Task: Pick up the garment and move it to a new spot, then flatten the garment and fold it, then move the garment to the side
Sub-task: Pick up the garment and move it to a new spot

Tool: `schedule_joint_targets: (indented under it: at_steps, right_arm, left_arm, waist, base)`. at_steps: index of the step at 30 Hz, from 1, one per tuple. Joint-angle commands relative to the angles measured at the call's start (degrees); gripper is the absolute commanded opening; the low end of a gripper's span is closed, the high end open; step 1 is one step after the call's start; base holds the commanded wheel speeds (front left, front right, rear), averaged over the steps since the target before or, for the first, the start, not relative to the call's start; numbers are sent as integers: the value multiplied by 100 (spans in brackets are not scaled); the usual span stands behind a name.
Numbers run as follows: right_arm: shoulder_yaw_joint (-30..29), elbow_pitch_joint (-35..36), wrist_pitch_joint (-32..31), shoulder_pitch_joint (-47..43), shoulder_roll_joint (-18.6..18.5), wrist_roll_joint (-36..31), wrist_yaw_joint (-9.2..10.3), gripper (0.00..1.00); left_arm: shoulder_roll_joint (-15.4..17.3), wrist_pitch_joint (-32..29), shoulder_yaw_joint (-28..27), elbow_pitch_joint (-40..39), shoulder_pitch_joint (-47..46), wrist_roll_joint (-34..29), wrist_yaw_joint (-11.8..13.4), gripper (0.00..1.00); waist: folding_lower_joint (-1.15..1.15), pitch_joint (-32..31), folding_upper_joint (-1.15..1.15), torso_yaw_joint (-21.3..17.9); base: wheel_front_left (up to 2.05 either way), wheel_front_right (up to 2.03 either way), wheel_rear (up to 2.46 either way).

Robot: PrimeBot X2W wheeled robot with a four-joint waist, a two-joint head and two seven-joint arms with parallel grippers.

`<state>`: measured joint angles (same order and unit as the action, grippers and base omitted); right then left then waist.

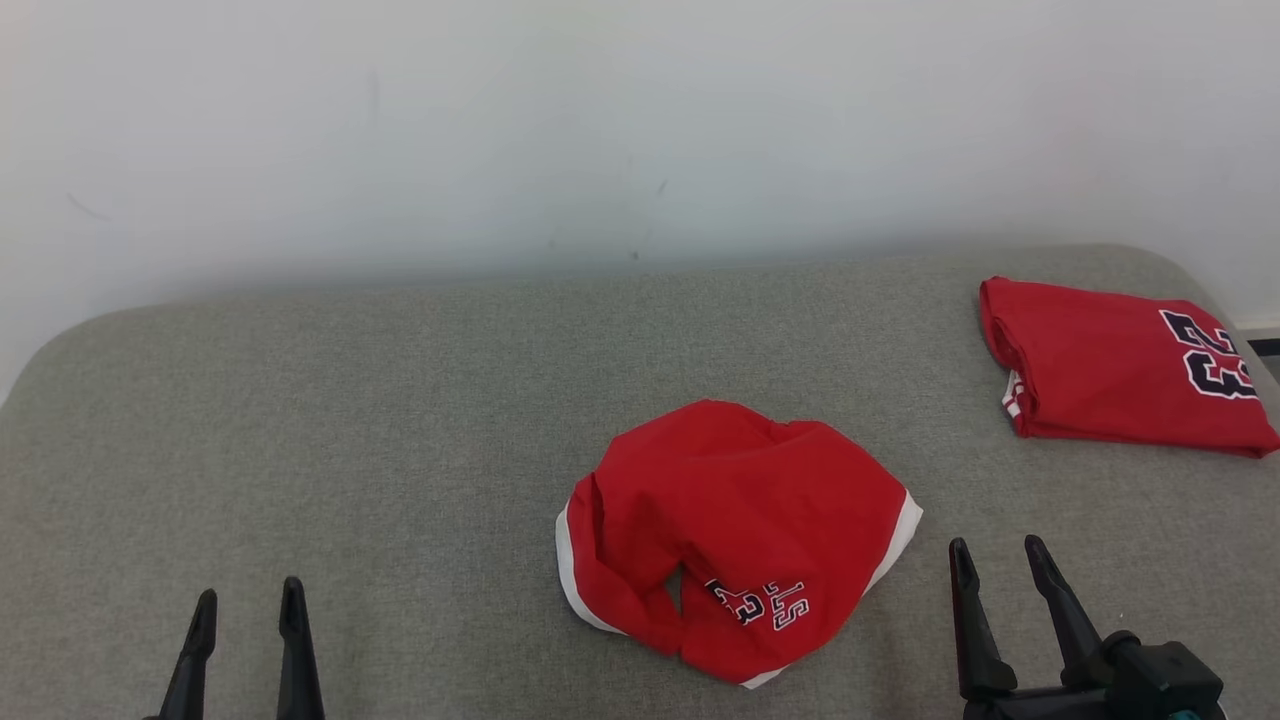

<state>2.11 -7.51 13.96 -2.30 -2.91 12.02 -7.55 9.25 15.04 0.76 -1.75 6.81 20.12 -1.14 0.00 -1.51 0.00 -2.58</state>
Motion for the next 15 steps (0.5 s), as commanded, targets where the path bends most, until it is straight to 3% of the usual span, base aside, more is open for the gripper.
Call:
schedule_joint_targets:
  at_steps: [1,15]
  right_arm:
    - [-10,-11,18,-30,2,38,16,100]
    - [10,-44,41,-15,3,46,16,100]
  left_arm:
    - [-38,17,-40,17,58,-61,-41,100]
    - [-292,18,-317,156,59,-347,-292,100]
  waist:
    - [0,-1,0,4]
    - [0,4,0,1]
  base:
    - [0,0,0]
    - [0,0,0]
